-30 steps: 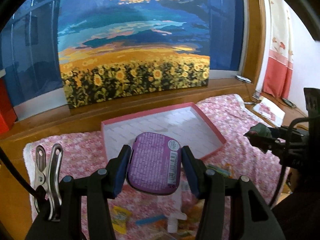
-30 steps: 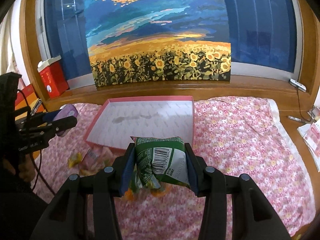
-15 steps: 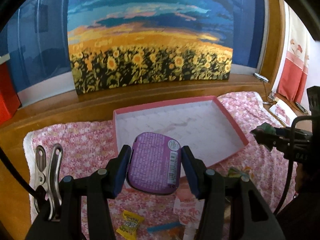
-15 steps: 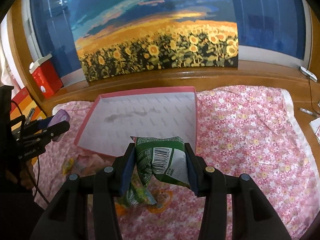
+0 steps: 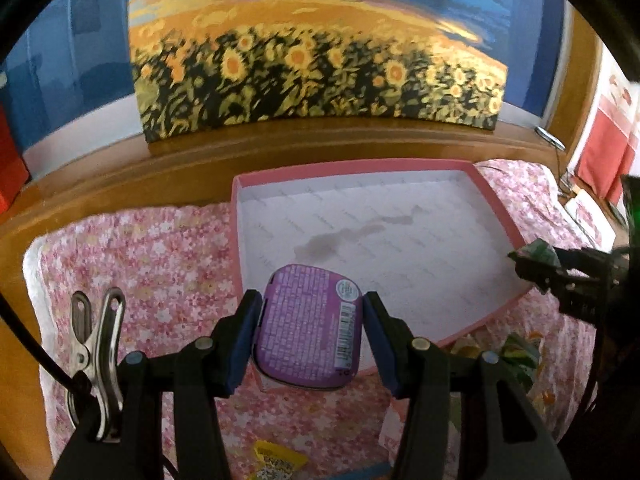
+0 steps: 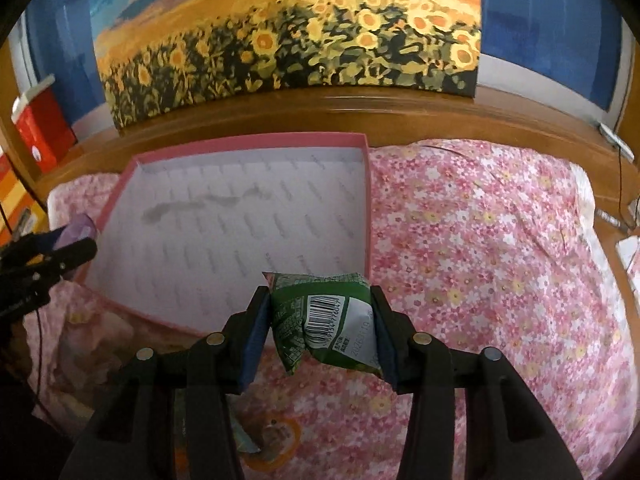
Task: Organize snacks
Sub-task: 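Carry the purple tin and green chip bag into the pink tray and release both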
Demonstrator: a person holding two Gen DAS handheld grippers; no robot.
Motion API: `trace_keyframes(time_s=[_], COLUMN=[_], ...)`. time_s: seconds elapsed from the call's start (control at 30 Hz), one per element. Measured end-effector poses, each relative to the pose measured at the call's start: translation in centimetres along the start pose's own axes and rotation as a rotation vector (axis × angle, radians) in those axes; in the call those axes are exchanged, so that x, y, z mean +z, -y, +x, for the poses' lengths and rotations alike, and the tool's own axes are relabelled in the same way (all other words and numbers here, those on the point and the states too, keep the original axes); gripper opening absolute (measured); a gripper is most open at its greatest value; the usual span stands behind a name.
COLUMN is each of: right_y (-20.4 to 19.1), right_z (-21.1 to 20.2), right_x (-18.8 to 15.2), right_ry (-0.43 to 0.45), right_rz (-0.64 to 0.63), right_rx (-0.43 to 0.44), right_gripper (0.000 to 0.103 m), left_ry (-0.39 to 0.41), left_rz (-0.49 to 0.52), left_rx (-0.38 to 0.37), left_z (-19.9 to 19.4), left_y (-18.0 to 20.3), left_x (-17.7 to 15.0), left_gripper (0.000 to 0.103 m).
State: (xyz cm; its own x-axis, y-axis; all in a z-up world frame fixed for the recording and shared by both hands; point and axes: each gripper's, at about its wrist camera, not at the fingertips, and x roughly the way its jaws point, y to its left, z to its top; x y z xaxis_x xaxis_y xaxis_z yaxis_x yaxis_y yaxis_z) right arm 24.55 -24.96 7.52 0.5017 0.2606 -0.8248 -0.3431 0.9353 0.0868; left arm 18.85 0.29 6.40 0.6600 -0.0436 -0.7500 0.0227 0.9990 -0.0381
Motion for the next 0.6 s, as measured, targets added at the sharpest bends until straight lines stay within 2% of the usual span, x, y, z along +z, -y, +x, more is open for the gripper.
trace_keyframes(time_s=[0.1, 0.17, 0.23, 0.37, 0.6], right_y=[-0.2, -0.1, -0.1, -0.2, -0.5], right_z=[0.4, 0.6, 0.5, -0.2, -2.1], right_x=[0.2, 0.2, 0.2, 0.1, -0.2], right_ry=[-0.011, -0.018, -0.013, 0.001, 0.043], right_rz=[-0.021, -0.008, -0.001, -0.003, -0.013], right_rx=[-0.008, -0.002, -0.002, -0.006, -0.004], right_gripper=[0.060, 0.071, 0.072, 0.072, 0.072], left_ry=[-0.025, -0.033, -0.019, 0.022, 0.041], left_rz=[-0.049, -0.077, -0.091, -0.076, -0.064], left_rx=[0.019, 0.017, -0.001, 0.027, 0.020], left_z=[0.6, 0.6, 0.1, -1.1, -2.9], left_y=[-0.8, -1.3, -1.6, -1.5, -0.4], left_x=[0.0, 0.1, 0.2, 0.6, 0.4], left_gripper=[0.060, 0.067, 0.069, 0.074, 0.074])
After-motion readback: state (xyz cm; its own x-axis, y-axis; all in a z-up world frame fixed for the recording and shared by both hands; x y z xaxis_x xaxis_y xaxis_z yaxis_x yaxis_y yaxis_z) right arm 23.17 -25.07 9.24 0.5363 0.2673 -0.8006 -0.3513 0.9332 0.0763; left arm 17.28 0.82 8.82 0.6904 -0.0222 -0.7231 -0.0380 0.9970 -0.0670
